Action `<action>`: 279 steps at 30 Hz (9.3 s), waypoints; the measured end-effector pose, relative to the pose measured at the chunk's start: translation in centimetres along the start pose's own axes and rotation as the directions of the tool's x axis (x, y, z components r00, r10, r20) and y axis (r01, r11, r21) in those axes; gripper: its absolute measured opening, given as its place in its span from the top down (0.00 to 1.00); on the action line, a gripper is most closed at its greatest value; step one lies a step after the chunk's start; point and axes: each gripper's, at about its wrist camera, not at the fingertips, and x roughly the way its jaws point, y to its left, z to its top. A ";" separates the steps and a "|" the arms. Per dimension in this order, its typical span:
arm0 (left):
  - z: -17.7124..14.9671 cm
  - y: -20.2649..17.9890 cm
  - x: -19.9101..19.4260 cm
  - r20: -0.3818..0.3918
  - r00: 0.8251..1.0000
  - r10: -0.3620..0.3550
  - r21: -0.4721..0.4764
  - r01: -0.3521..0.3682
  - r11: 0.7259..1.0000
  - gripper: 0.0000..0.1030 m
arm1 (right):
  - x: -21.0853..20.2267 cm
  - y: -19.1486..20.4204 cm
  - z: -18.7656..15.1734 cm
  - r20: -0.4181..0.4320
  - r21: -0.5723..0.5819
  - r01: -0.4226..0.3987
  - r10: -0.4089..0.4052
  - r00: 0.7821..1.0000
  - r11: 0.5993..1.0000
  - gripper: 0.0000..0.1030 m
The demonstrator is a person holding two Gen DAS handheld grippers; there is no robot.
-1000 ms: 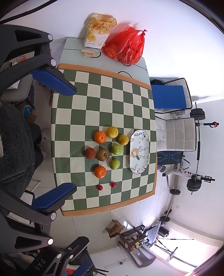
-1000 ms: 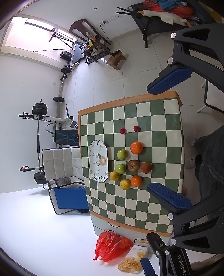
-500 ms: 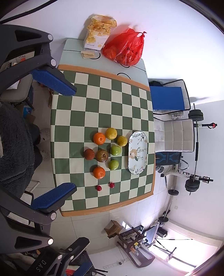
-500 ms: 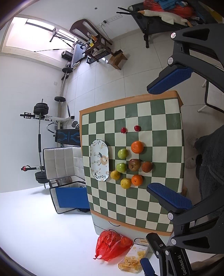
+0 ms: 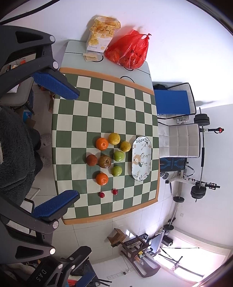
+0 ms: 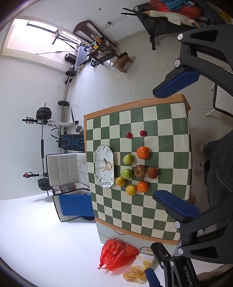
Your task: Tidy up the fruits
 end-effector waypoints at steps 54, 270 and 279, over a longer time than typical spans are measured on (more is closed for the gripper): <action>6.3 5.8 32.5 -0.432 0.898 -0.081 -0.305 -0.061 0.950 0.11 | 43.5 1.4 -1.3 -0.445 0.145 -0.136 0.188 0.876 0.980 0.09; 11.9 2.1 48.6 -0.504 0.864 0.011 -0.010 -0.019 1.000 0.41 | 49.5 3.6 -0.5 -0.690 0.179 -0.206 0.272 0.671 0.962 0.32; 6.5 1.3 46.2 -0.533 0.845 -0.031 -0.067 -0.006 0.998 0.41 | 49.4 2.6 -0.4 -0.695 0.218 -0.207 0.301 0.653 0.954 0.31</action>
